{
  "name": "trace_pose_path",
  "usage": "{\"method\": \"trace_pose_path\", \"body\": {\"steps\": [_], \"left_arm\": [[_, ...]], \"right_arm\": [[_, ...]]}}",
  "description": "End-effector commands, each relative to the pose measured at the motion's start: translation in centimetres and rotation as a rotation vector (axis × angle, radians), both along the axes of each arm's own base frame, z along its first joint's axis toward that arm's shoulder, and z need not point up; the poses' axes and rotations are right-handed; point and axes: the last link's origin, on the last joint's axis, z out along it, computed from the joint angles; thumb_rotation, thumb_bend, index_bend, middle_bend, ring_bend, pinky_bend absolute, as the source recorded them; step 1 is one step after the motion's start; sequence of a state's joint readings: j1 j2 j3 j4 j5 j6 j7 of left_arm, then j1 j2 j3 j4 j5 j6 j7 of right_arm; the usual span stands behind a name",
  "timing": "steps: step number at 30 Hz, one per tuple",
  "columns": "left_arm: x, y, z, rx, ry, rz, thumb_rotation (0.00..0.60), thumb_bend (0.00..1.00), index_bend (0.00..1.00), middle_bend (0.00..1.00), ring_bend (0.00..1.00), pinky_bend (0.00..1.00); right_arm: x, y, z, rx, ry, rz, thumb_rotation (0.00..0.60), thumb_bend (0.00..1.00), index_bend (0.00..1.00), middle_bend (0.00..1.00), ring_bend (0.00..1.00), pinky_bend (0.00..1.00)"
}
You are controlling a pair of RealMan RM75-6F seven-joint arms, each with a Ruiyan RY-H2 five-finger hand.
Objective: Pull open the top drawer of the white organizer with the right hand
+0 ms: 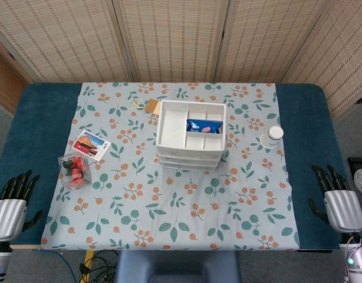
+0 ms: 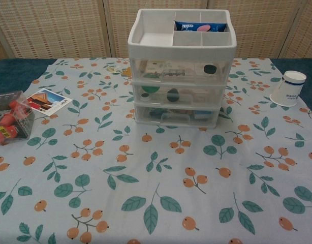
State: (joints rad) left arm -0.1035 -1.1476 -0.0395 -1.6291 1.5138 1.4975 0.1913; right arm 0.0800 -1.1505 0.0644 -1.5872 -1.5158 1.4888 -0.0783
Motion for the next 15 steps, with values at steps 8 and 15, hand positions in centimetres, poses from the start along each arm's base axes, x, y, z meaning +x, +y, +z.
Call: {"method": "trace_pose_path", "body": {"steps": [8, 15], "left_arm": [[-0.11, -0.14, 0.02, -0.007, 0.000, 0.010, 0.600, 0.23, 0.08, 0.02, 0.00, 0.08], [-0.08, -0.08, -0.03, -0.016, 0.001, 0.015, 0.600, 0.23, 0.09, 0.02, 0.00, 0.08]], "right_arm": [[-0.01, 0.16, 0.11, -0.001, -0.005, -0.006, 0.600, 0.39, 0.01, 0.11, 0.05, 0.13], [0.39, 0.11, -0.14, 0.024, -0.046, -0.011, 0.600, 0.39, 0.01, 0.14, 0.05, 0.13]]}}
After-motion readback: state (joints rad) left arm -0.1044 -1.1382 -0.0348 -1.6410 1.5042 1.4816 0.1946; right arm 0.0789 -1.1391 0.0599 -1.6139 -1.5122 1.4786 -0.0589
